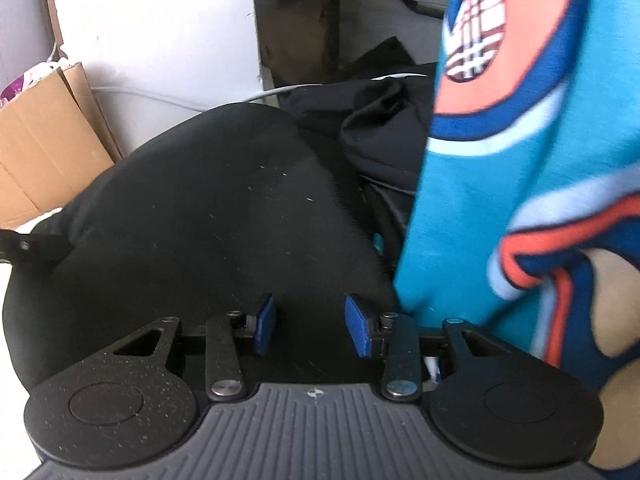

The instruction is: Fold clothes

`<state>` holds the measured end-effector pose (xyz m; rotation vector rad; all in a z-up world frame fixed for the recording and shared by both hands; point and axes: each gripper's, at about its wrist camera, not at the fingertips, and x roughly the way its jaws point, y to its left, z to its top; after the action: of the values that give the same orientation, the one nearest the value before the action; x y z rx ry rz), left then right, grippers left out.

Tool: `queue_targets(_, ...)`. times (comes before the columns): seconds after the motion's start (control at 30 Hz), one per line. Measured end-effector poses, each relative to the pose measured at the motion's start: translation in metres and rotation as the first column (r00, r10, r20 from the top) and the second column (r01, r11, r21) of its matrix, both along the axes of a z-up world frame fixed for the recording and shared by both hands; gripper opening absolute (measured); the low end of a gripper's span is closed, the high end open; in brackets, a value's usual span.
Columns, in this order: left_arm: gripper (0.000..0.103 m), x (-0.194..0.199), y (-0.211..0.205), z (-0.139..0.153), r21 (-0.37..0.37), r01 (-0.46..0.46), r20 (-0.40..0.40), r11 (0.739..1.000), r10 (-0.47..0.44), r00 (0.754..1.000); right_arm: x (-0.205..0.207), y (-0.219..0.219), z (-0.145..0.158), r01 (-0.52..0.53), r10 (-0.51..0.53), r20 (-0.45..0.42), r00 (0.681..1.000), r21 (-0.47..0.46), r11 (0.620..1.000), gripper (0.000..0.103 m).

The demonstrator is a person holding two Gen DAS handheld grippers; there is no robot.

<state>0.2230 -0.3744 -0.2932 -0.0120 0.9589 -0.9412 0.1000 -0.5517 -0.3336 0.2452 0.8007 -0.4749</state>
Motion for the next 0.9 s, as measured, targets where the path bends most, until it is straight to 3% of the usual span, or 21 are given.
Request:
queue_targets(0.17, 0.003, -0.024, 0.001, 0.006, -0.011, 0.044, 0.024, 0.999, -0.044, 0.999, -0.018, 0.001, 0.011, 0.02, -0.02, 0.048, 0.999, -0.003, 1.0, 0.041)
queue_targets(0.3, 0.004, -0.035, 0.0, -0.003, 0.01, 0.042, 0.032, 0.999, -0.043, 0.999, -0.018, 0.01, 0.014, -0.035, 0.033, 0.089, 0.996, 0.018, 0.999, 0.041)
queue_targets(0.57, 0.003, -0.04, 0.004, -0.013, 0.078, 0.039, 0.091, 0.996, -0.046, 0.995, -0.023, 0.02, -0.005, -0.056, 0.056, 0.04, 0.998, 0.0, 0.998, 0.041)
queue_targets(0.9, 0.002, -0.042, 0.009, -0.013, 0.166, 0.025, 0.036, 0.986, -0.032, 0.999, -0.045, 0.019, -0.028, 0.019, -0.017, -0.032, 0.999, 0.061, 0.998, 0.041)
